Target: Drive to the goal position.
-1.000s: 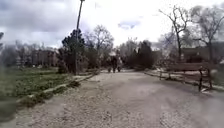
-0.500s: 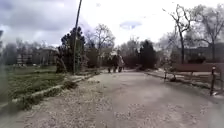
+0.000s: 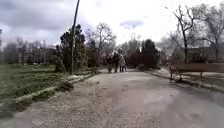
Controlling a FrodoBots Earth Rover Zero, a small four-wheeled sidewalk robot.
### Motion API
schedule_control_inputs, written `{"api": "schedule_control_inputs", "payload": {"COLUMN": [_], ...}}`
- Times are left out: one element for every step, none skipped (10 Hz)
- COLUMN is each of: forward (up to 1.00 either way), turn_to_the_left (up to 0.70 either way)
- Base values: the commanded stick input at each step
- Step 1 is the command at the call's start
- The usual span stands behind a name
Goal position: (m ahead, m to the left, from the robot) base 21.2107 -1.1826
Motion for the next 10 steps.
{"api": "schedule_control_inputs", "payload": {"forward": [0.7,0.7,0.7,0.7,0.7,0.7,0.7,0.7,0.7,0.7], "turn_to_the_left": [-0.27,-0.27,-0.27,-0.27,-0.27,-0.16,0.0,0.0,0.0,0.0]}}
